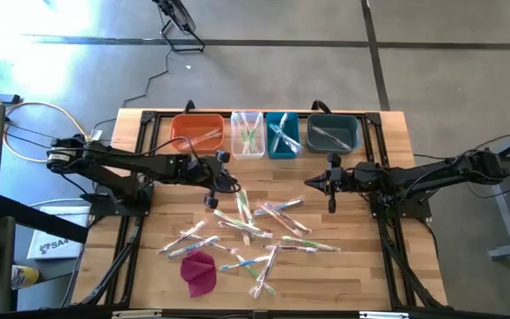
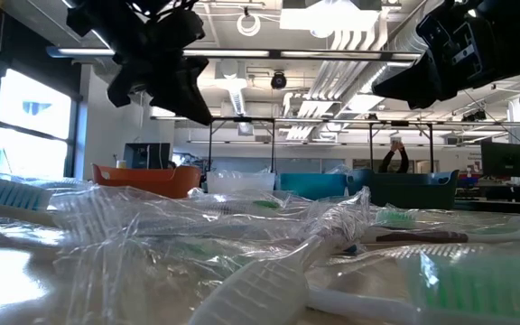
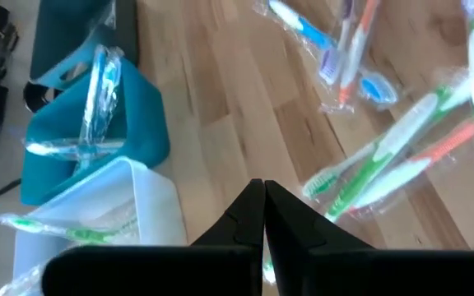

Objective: Pick & Place Toothbrushes
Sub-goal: Put the green toothbrush into the transparent bin

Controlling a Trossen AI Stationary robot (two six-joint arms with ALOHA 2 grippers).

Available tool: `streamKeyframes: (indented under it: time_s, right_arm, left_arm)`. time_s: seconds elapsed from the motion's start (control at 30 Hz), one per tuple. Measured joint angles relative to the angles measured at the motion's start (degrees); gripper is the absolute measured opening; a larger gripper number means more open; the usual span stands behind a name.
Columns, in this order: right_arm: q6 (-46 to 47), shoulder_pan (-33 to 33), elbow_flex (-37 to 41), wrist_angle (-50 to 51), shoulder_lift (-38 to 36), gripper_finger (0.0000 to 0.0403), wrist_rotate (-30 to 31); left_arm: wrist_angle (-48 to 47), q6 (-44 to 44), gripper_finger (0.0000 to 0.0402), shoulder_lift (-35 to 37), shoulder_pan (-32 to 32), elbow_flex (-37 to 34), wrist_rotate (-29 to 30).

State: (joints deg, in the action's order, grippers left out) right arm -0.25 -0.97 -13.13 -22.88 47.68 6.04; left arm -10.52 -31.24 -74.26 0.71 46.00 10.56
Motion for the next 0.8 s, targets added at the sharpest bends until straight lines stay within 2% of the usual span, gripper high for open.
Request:
streamKeyframes:
  time_s: [0.13, 0.5, 0.6, 0.8]
  right_arm:
    - [0.0, 0.0, 0.0, 0.0, 0.0, 0.0002, 0.0]
    - [0.0, 0.0, 0.0, 0.0, 0.0, 0.0002, 0.0]
    - [0.0, 0.0, 0.0, 0.0, 0.0, 0.0003, 0.0]
    - [0.0, 0.0, 0.0, 0.0, 0.0, 0.0003, 0.0]
  left_arm:
    - [-1.4, 1.9, 0.0036, 0.0, 0.0, 0.0, -0.2]
    - [-2.7, 5.2, 0.0152, 0.0, 0.0, 0.0, -2.5]
    - [-2.8, 6.2, 0.0166, 0.0, 0.0, 0.0, -2.6]
    - [-5.5, 6.2, 0.0166, -0.7, 0.0, -0.1, -3.7]
